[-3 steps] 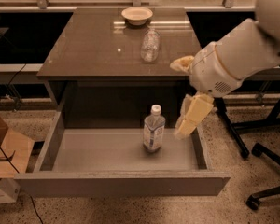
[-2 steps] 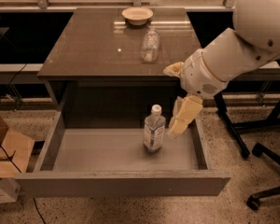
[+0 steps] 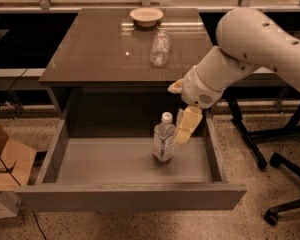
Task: Pick blue plastic bottle from top drawer and place on counter
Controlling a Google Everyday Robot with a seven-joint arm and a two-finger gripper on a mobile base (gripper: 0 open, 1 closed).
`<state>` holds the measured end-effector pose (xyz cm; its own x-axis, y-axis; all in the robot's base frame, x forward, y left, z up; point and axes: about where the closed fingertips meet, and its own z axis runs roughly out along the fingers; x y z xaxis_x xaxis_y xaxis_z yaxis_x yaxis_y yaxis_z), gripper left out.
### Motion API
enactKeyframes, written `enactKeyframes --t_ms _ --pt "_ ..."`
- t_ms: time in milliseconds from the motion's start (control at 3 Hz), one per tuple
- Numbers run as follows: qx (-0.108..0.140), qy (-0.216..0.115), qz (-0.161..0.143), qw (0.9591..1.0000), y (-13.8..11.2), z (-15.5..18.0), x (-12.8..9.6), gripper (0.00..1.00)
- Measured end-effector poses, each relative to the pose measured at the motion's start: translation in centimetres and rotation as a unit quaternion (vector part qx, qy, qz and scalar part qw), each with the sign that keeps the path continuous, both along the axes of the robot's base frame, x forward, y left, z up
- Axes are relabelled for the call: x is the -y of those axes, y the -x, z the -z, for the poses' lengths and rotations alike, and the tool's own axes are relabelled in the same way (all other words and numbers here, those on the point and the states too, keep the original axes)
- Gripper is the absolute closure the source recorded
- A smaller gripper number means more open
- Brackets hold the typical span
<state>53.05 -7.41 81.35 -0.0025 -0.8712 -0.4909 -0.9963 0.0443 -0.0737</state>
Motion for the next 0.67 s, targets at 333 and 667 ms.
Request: enactKeyframes --t_ms 333,667 --pt "-0.027 0.009 -0.004 0.9996 -1.0 2.7 -0.4 0.00" --pt "-0.047 0.017 -0.007 0.9987 -1.6 4.7 -0.6 0.00"
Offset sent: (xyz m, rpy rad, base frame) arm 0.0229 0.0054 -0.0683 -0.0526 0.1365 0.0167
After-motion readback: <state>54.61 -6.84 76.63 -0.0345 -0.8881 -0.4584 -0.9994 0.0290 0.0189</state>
